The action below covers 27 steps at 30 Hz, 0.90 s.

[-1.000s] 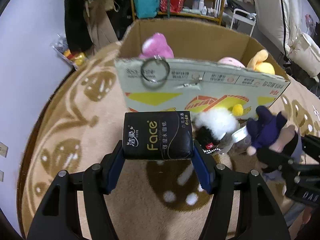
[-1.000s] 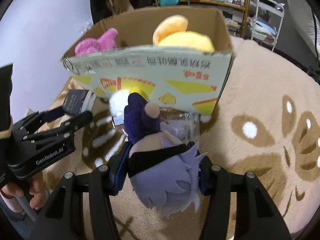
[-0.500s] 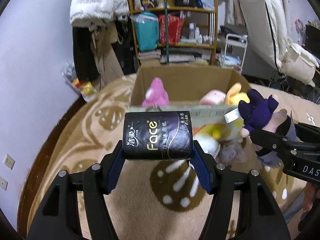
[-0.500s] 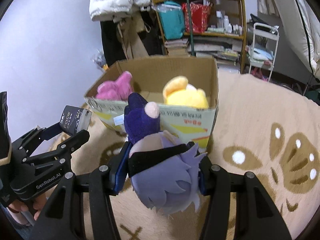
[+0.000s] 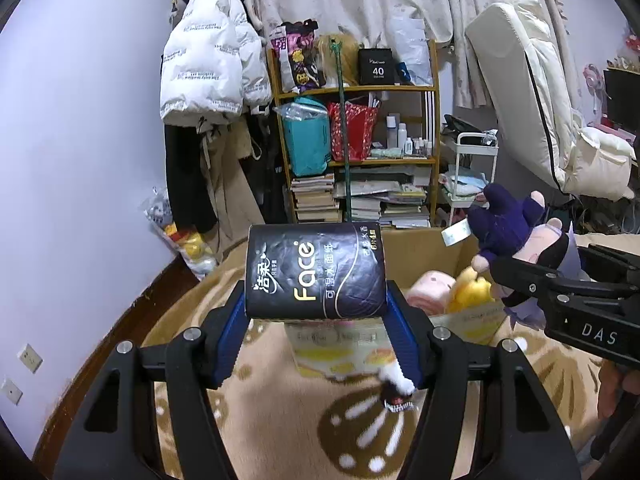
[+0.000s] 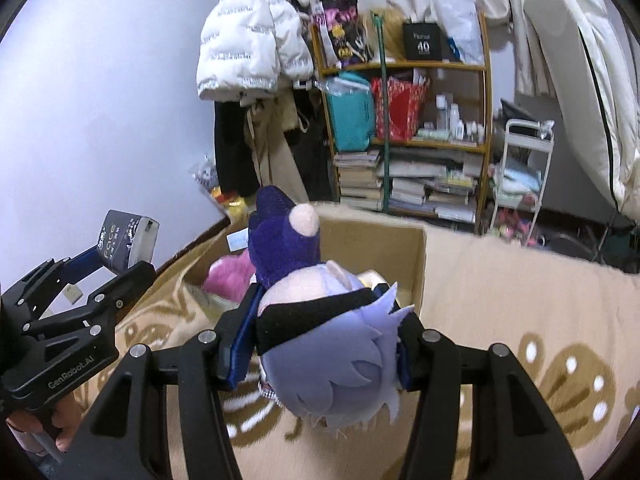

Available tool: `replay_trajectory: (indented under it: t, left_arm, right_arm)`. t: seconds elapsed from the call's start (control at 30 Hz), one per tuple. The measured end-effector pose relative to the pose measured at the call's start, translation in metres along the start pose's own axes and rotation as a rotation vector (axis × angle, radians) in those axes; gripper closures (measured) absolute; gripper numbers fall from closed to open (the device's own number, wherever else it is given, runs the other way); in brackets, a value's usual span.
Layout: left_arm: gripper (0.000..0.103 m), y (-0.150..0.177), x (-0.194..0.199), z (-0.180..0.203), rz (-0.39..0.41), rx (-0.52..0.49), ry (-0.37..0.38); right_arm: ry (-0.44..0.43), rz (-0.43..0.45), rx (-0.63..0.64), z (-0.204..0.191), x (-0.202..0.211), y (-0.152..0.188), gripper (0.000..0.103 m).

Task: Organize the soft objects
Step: 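Lift the tissue pack with the left tool while the right tool carries the doll over the box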

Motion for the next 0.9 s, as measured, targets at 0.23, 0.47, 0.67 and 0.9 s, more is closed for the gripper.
replay_trajectory:
  t: [0.23,0.47,0.67,0.9]
  left_arm:
    - [0.040,-0.021,-0.018,-0.005,0.039,-0.030,-0.011]
    - [0.040,-0.021,-0.051,0.000,0.016,-0.030,0.000]
    - [0.040,-0.002,-0.070,-0.010,-0.023,0.027,-0.026]
    - [0.039,0.010,-0.087,-0.001,-0.072,0.031,0.029]
  right_arm:
    - [0.002,0.051,0.049,-0.001,-0.010,-0.024,0.045]
    - [0.000,0.064,0.049,0.001,-0.026,-0.029,0.045]
    - [-0.007,0.054,0.016,0.013,-0.043,-0.023,0.045]
    - [-0.040,0.041,-0.038,0.022,-0.054,-0.013,0.044]
Point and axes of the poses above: each gripper's, at about its wrist camera, not at the fingertips, and x roughly against the way its jaws point, z to its right, y to its underside, the point moved 8 cm from there along -x, roughly the way its jaws point, and after that the axes turned 7 degrees about z, right-handed, at the moved point
